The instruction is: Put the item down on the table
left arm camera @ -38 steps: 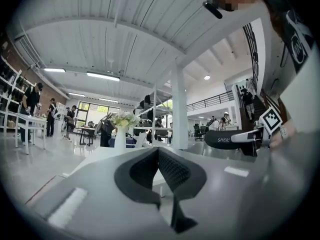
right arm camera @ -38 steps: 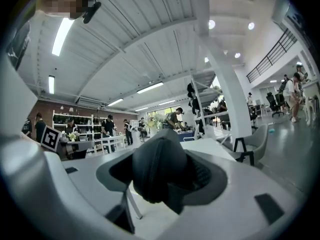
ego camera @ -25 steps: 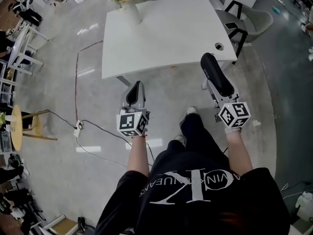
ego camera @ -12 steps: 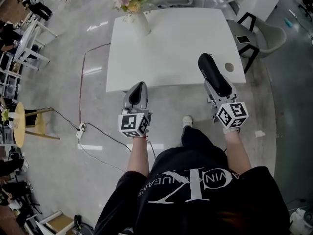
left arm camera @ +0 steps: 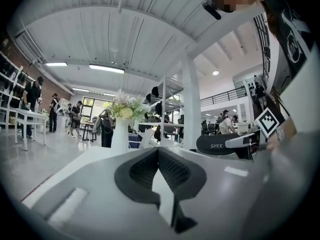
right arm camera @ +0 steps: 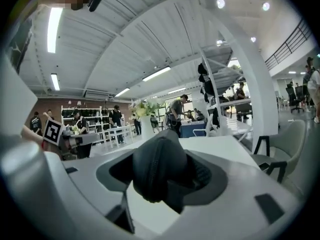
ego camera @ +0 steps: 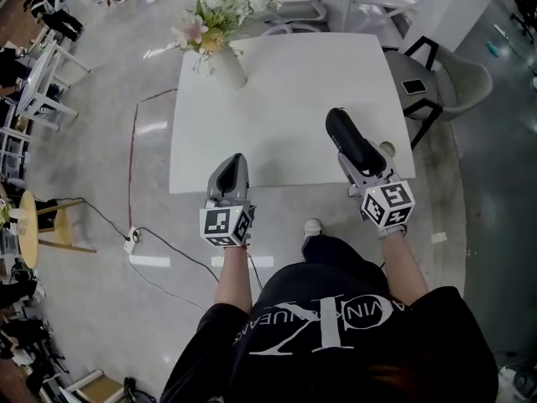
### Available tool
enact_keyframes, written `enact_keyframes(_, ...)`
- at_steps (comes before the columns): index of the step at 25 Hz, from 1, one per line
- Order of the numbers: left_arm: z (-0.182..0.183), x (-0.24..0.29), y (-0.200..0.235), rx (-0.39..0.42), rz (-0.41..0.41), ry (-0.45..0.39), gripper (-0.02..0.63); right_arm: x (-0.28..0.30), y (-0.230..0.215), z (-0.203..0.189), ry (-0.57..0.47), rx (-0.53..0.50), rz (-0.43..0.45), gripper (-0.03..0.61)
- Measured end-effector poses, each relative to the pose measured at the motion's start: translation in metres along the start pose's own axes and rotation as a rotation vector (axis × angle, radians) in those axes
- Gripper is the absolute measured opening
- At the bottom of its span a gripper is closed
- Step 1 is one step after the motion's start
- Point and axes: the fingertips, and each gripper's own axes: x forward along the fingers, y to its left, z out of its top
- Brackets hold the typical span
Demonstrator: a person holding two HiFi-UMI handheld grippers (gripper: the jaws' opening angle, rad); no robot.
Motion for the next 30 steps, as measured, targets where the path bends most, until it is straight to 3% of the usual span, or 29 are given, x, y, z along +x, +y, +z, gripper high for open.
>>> enact_keyframes(13,-0.009,0.057,0.005,-0.001,0.049,0.032,0.012,0.063,-0.037,-0.007,0.073,-0.013,0.101,0.284)
enact_keyframes(30,-0.021,0.084,0.021,0.018,0.041,0.099,0.012,0.109,-0.037,-0.027,0.168,0.009,0.143,0.284)
